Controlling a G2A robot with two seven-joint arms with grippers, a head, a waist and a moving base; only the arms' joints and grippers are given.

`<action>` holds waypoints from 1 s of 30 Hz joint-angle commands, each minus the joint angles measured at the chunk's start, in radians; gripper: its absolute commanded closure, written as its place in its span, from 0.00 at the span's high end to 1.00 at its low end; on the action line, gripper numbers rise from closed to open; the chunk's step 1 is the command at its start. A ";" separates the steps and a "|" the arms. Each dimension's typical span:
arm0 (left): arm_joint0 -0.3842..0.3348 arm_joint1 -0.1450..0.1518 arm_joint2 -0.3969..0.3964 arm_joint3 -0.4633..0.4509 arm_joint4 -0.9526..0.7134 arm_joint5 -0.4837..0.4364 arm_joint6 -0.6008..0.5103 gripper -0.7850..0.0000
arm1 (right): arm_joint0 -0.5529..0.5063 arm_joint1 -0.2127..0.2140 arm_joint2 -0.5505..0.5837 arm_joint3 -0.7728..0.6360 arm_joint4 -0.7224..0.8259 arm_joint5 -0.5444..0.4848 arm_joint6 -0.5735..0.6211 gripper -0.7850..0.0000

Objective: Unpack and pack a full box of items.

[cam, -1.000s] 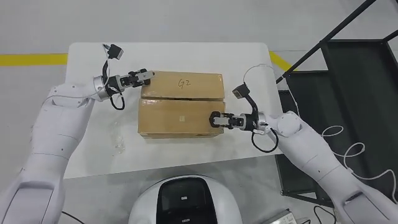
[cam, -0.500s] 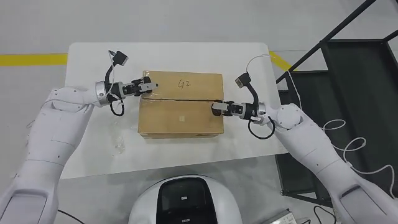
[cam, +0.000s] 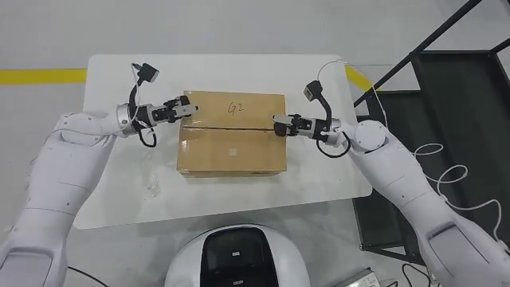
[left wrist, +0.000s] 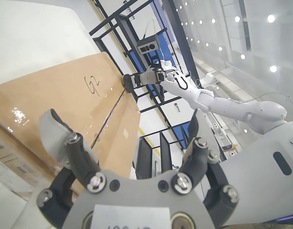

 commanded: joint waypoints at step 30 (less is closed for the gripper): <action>0.176 0.077 -0.170 0.032 0.151 0.056 0.174 1.00 | -0.020 -0.021 0.027 -0.040 -0.055 0.027 0.044 1.00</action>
